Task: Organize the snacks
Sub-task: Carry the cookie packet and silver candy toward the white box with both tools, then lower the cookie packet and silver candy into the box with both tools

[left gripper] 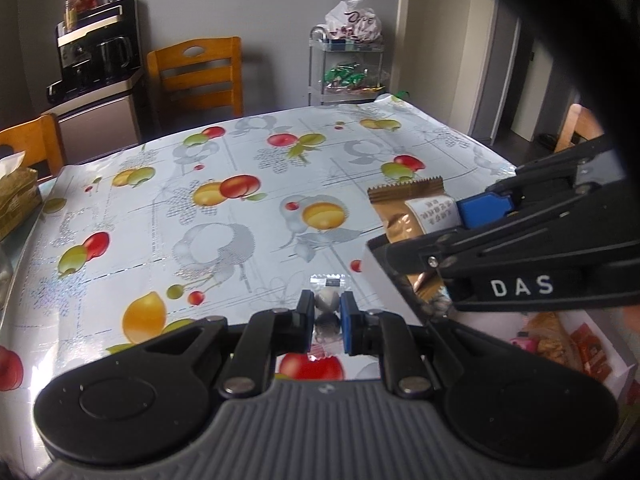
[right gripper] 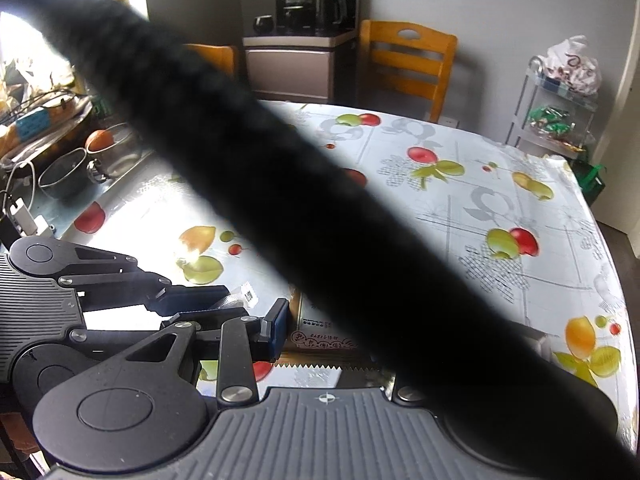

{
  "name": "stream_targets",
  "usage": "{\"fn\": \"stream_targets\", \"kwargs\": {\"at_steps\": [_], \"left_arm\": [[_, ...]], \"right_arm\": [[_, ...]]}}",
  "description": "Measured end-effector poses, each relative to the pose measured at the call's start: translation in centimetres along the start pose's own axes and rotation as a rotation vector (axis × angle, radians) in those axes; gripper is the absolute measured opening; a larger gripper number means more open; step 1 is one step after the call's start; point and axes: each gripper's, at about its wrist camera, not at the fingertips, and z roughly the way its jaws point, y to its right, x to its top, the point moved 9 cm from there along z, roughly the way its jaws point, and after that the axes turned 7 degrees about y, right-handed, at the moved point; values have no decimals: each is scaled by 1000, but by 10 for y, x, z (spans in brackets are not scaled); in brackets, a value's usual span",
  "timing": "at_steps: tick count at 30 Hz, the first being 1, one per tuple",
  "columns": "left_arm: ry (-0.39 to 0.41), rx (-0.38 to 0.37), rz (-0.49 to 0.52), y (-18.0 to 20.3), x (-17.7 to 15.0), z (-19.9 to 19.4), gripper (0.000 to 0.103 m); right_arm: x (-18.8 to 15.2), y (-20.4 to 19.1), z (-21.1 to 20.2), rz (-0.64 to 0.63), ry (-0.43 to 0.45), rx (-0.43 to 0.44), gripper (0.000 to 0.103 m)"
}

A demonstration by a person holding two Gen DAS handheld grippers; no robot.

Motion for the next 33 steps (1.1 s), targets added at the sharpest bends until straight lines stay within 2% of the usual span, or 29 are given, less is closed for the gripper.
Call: {"fn": "stream_targets", "kwargs": {"at_steps": [11, 33], "left_arm": [[3, -65, 44, 33, 5, 3, 10], [-9, -154, 99, 72, 5, 6, 10]], "right_arm": [[-15, 24, -29, 49, 12, -57, 39], [-37, 58, -61, 110, 13, -135, 39]]}}
